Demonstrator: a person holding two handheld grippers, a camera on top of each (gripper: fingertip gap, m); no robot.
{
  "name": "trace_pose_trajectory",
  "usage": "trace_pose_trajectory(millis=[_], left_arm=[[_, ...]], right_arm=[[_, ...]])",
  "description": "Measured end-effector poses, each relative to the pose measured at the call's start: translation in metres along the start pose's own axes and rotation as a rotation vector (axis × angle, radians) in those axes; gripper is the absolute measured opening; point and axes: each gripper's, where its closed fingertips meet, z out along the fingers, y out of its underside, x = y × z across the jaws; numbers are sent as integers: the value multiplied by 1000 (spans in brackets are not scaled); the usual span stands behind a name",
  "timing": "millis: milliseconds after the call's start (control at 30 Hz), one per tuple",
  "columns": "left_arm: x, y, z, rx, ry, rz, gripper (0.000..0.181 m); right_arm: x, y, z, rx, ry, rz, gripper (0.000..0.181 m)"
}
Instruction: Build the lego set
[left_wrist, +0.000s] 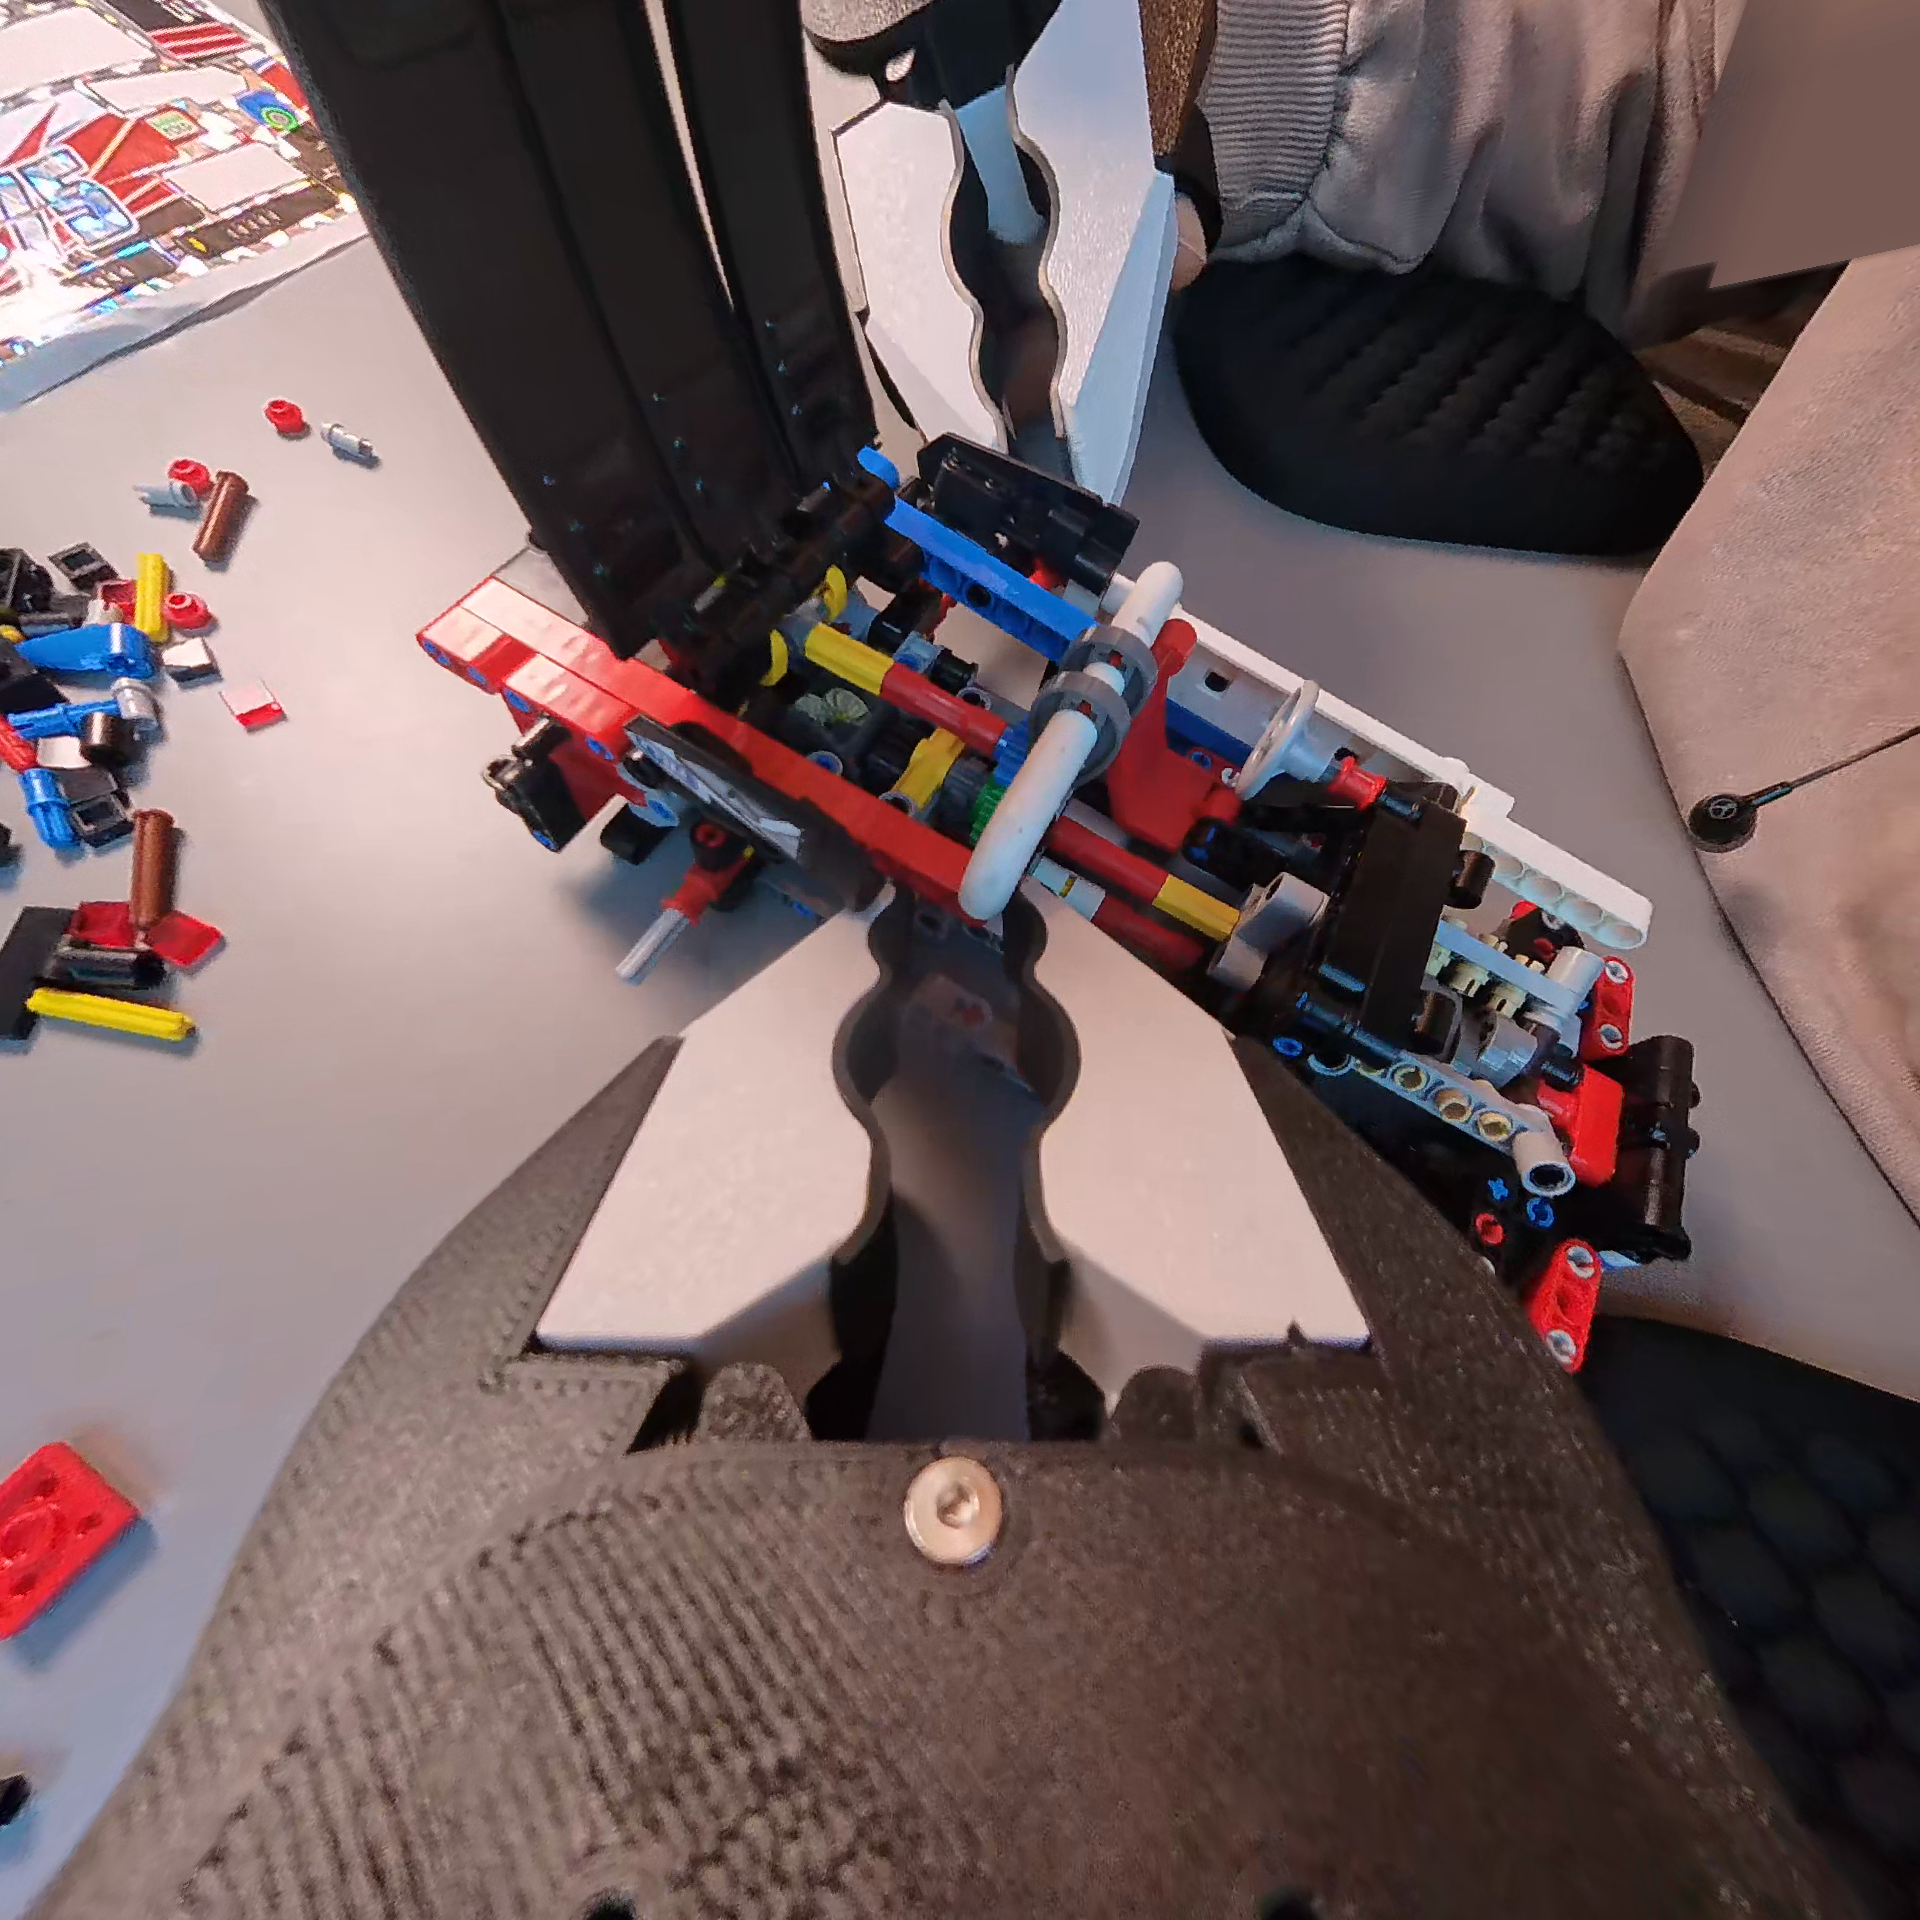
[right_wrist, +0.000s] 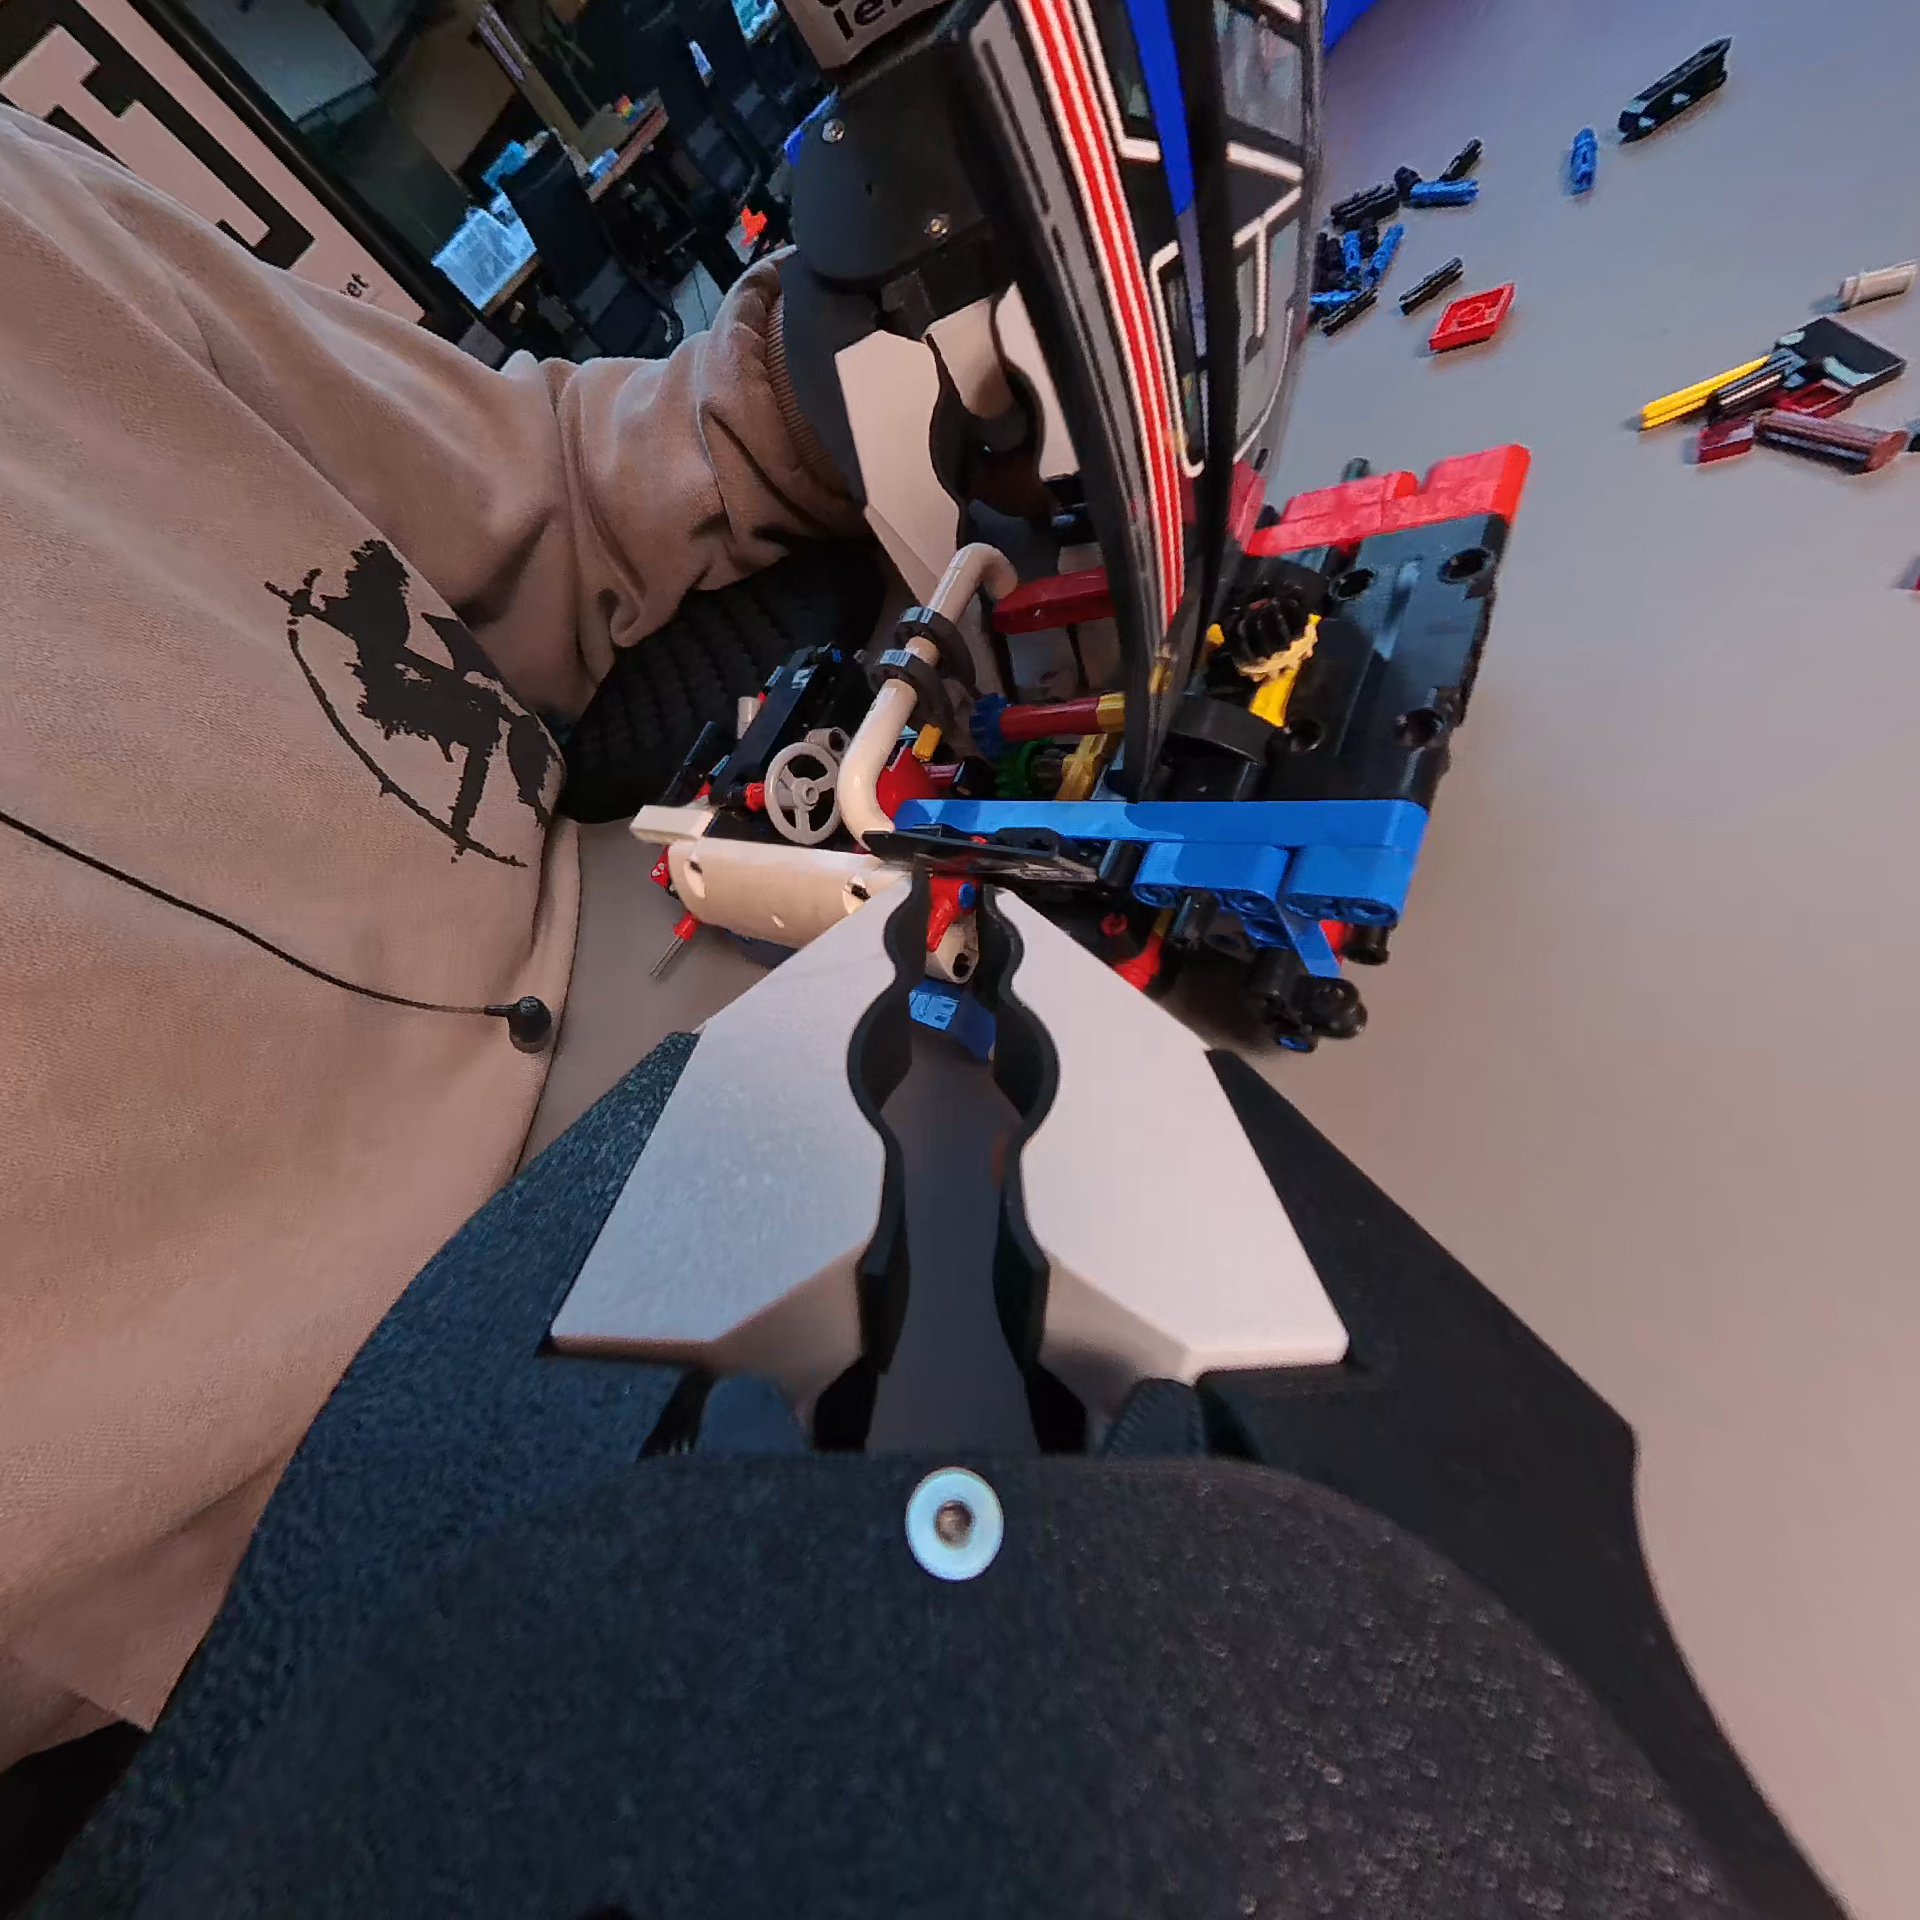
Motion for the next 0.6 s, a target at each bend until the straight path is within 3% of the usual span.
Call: trace_pose_trajectory(millis=[600], left_arm=[[3, 1, 0, 9, 3, -10, 16]], right_arm=[[2, -4, -5, 67, 109, -28, 9]])
